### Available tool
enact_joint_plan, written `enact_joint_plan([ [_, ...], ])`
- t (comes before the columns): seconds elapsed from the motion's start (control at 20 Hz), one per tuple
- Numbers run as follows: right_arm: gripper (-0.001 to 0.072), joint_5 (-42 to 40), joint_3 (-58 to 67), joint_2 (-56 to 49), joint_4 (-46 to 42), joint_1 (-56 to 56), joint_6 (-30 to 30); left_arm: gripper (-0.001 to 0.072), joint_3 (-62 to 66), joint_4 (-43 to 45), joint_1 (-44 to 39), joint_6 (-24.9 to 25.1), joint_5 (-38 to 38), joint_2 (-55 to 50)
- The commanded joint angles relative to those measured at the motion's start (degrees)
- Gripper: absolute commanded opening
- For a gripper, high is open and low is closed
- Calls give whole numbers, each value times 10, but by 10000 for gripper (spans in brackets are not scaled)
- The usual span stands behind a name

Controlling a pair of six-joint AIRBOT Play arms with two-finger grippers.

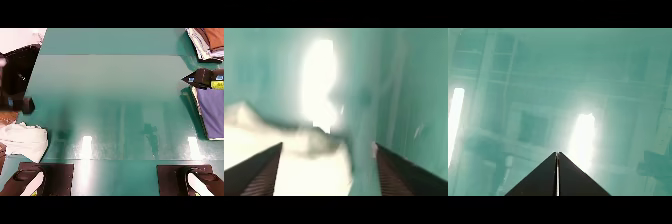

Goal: Fold the shirts.

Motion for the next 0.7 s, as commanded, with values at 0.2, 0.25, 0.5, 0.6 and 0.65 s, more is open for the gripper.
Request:
enact_joint_plan([
  [0.2, 17, -3, 0, 0, 0, 0, 0, 555, -228, 26, 63, -22, 29, 18],
  [0.25, 18, -5, 0, 0, 0, 0, 0, 361, -231, 26, 63, -25, 29, 18],
  [0.5, 18, -30, 0, 0, 0, 0, 0, 28, -217, 26, 63, -29, 37, 18],
  [0.6, 18, -40, 0, 0, 0, 0, 0, 27, -181, 26, 63, -29, 40, 18],
  [0.65, 18, -44, 0, 0, 1, 0, 0, 27, -152, 26, 63, -29, 38, 18],
])
